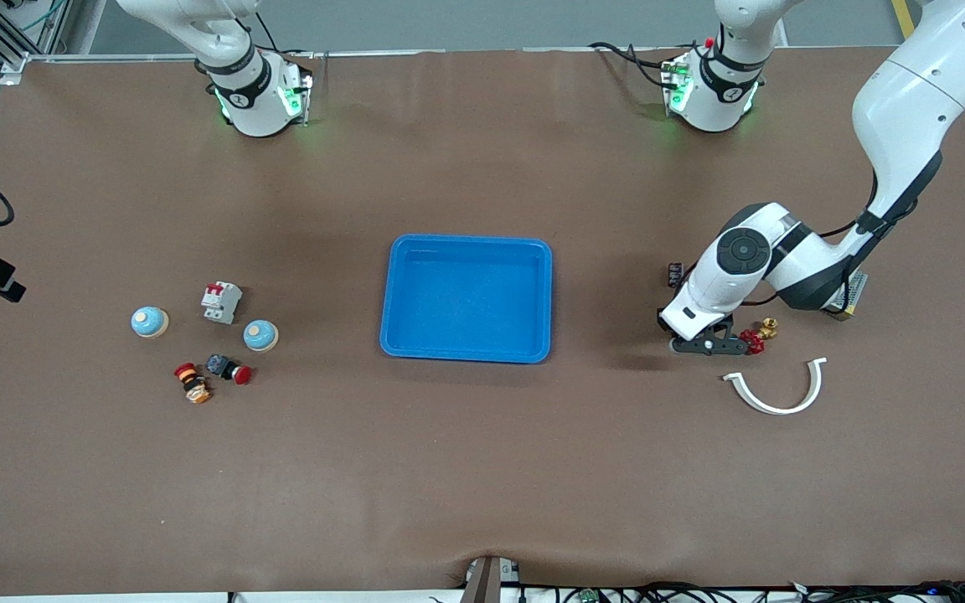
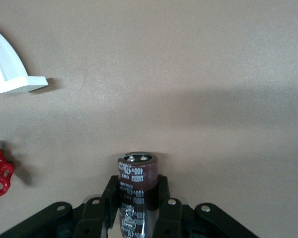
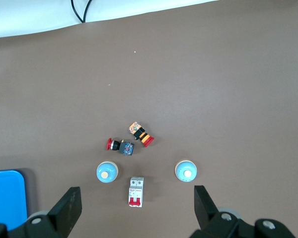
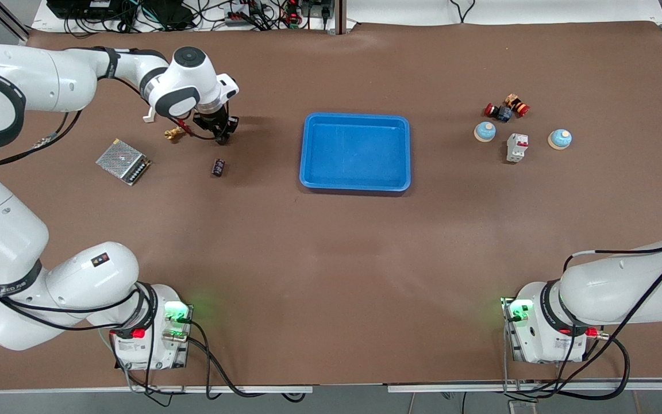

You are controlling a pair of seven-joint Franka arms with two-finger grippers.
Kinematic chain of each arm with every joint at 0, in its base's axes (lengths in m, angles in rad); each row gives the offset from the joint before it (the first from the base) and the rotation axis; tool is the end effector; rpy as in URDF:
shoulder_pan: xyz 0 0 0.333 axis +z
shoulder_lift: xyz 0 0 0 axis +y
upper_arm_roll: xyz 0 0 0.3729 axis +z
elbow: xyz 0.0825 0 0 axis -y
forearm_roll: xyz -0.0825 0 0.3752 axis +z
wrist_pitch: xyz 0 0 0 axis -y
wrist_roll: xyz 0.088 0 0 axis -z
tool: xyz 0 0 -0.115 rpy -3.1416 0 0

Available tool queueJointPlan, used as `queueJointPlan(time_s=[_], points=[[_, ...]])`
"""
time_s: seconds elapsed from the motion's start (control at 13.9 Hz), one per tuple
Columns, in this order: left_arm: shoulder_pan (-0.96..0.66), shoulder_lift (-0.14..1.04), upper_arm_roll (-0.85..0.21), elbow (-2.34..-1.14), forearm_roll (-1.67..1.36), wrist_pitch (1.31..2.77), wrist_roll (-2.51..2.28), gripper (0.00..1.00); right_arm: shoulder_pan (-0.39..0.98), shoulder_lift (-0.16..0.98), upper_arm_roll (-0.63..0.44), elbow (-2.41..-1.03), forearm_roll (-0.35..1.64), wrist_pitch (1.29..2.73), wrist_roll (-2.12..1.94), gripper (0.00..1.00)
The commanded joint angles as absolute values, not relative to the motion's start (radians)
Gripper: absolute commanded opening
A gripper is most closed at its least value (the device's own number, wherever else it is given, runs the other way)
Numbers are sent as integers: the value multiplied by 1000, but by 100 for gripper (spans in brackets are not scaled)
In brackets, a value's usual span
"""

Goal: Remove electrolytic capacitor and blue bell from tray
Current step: 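Lower the capacitor beside the first capacitor with the left gripper and release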

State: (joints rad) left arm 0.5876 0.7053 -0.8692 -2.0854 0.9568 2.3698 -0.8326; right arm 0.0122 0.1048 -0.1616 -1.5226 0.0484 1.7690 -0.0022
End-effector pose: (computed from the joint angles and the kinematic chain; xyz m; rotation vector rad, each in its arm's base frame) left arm 0.5738 -0.1301 0.2251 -3.0533 0.1284 -0.0675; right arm 0.5981 -0.0793 0.6557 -3.1041 0.2352 -0.2260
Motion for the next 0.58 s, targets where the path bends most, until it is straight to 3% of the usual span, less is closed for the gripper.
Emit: queueJointPlan(time_s=[0.0, 0.5], points=[[571, 716, -856, -2071, 985, 2381, -857, 0, 6, 114, -158, -1497, 58, 1763, 20, 100], [571, 730, -856, -2060, 983, 2381, -861, 0, 8, 115, -158, -1497, 60, 1759, 18, 100]])
